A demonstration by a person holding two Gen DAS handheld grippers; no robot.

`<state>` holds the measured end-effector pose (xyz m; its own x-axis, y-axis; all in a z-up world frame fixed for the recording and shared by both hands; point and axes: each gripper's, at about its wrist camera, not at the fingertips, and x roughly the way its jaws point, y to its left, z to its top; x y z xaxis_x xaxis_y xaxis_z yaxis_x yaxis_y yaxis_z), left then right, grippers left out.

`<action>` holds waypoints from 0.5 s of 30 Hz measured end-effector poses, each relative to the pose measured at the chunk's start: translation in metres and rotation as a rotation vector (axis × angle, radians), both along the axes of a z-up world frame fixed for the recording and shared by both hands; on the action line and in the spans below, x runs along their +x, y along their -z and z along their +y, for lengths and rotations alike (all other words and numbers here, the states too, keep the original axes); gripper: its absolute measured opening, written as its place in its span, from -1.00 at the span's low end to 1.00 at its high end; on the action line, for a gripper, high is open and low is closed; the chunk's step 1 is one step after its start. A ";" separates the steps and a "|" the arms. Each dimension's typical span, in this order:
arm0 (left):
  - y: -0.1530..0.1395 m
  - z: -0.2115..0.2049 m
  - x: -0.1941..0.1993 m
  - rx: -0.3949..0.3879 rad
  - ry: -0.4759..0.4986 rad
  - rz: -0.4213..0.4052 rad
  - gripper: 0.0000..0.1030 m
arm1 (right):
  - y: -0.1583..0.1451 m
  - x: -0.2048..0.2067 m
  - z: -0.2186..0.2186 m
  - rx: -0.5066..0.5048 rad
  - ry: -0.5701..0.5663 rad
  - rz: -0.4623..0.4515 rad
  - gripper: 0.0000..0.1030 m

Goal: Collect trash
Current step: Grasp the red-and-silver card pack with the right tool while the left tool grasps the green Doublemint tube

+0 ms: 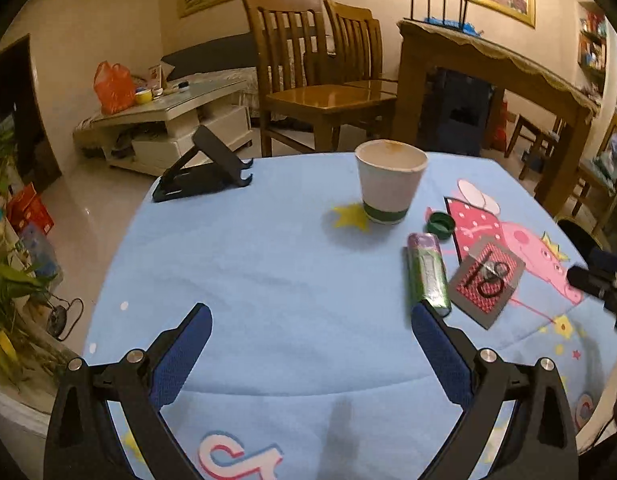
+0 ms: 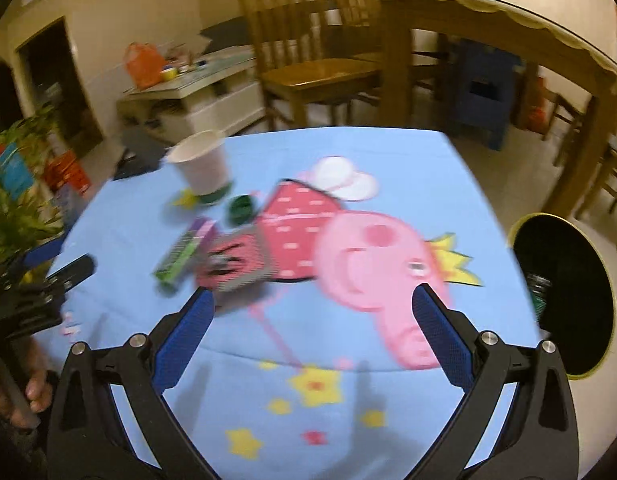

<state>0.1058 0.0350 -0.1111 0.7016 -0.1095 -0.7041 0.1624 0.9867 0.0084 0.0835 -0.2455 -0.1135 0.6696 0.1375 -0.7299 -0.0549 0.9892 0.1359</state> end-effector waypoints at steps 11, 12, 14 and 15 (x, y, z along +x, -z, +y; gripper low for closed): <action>0.002 0.025 0.007 -0.058 -0.041 0.024 0.87 | 0.018 0.035 0.058 -0.015 -0.078 0.103 0.65; 0.002 0.025 0.007 -0.061 -0.037 0.026 0.87 | 0.019 0.039 0.059 -0.027 -0.059 0.111 0.66; 0.002 0.025 0.008 -0.067 -0.031 0.028 0.87 | 0.024 0.047 0.053 0.019 -0.026 0.145 0.69; 0.002 0.026 0.008 -0.071 -0.030 0.030 0.87 | 0.027 0.051 0.051 0.043 -0.020 0.159 0.69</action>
